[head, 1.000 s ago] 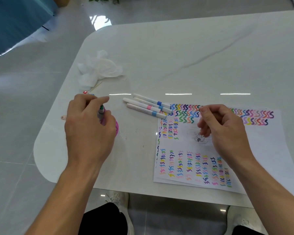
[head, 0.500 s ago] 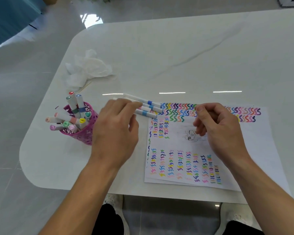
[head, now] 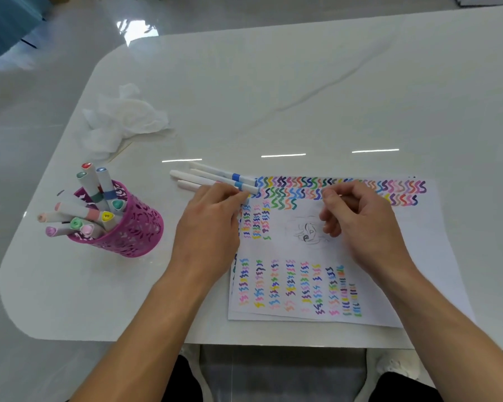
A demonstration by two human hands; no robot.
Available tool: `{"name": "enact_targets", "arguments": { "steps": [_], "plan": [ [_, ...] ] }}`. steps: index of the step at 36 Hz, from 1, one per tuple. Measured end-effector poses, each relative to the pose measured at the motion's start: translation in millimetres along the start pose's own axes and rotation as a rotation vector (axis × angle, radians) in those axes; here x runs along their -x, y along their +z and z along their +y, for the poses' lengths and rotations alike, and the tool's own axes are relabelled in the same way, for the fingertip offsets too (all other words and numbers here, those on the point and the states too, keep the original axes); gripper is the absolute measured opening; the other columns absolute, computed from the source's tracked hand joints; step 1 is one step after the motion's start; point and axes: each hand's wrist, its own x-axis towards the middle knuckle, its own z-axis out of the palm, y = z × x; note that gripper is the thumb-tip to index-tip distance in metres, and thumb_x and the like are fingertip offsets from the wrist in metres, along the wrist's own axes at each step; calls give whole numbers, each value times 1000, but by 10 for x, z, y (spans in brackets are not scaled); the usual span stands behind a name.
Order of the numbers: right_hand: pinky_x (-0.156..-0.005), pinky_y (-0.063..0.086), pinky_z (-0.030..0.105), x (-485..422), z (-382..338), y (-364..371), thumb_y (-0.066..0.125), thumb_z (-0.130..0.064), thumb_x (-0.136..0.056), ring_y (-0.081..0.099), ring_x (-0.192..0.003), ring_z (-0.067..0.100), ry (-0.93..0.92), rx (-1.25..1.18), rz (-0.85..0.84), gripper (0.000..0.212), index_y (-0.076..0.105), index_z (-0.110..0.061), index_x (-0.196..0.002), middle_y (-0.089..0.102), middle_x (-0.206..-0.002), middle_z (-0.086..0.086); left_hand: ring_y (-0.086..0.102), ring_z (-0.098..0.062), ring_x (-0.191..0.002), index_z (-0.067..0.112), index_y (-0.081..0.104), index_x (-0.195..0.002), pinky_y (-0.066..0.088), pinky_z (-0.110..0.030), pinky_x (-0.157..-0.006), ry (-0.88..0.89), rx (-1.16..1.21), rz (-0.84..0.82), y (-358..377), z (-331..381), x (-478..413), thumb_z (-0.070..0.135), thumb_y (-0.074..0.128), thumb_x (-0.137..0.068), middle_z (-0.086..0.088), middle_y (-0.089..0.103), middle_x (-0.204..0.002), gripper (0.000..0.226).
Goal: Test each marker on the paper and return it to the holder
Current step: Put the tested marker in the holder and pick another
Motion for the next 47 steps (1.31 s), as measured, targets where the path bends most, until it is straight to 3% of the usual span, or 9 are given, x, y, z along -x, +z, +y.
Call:
{"name": "enact_targets", "arguments": {
  "steps": [5,11,17,22,26,29,35,40,47],
  "plan": [
    [-54,52,19,-19,17,-21,62,-17,-104,64,-56,10,43,-42,-5,8,69,-14,-100,72,-69,-2,56,-22,-102,16,75,-114,54,-38,-77,-25,-27,41,33,5,-36,10,70,-90,2,65,-103,24],
    [-55,54,20,-27,9,-38,61,-16,-105,66,-58,12,61,-54,-20,10,70,-16,-100,74,-71,-1,54,-21,-101,15,75,-98,52,-40,-77,-40,-42,28,49,-11,-66,10,73,-87,3,66,-101,12],
    [-55,53,20,-22,0,-39,61,-14,-104,66,-58,11,60,-59,-26,10,70,-15,-100,73,-70,-1,57,-25,-98,12,72,-103,48,-37,-83,74,24,86,-28,65,-63,7,65,-94,0,70,-102,13],
    [-54,52,23,-13,-39,-39,61,-12,-103,64,-57,14,40,-73,-27,10,70,-13,-100,72,-68,-1,56,-21,-99,7,69,-116,38,-17,-86,214,151,217,-137,193,-59,-1,59,-97,-2,66,-106,23],
    [-55,53,22,18,-81,-51,63,-14,-103,66,-59,16,12,-76,-48,9,71,-14,-99,73,-70,1,57,-20,-97,9,57,-139,45,-23,-85,294,271,279,-178,303,-11,-7,54,-98,-3,58,-109,45],
    [-56,53,23,46,-112,-76,64,-15,-102,67,-60,16,-28,-73,-73,8,71,-15,-99,74,-73,3,58,-17,-98,12,61,-135,47,-24,-83,312,364,304,-197,339,6,-2,51,-100,-4,58,-109,39],
    [-73,57,23,135,-180,-42,73,-25,-97,72,-86,10,-253,97,-127,7,72,-31,-101,74,-92,-11,62,-6,-101,13,69,-114,50,-21,-85,215,479,321,-194,354,-12,2,61,-97,3,66,-107,22],
    [-91,49,15,189,-234,3,74,-45,-93,66,-107,1,-413,292,-199,35,70,-28,-123,71,-109,-16,69,-8,-95,19,70,-109,57,-32,-82,143,575,258,-157,405,21,9,66,-95,11,71,-102,18],
    [-66,48,39,197,-198,-13,66,-36,-100,59,-72,16,-439,496,-290,13,66,-24,-96,64,-79,-8,69,-2,-85,33,65,-105,56,-27,-77,48,508,48,-79,399,58,24,64,-97,18,71,-90,12]
  ]
}}
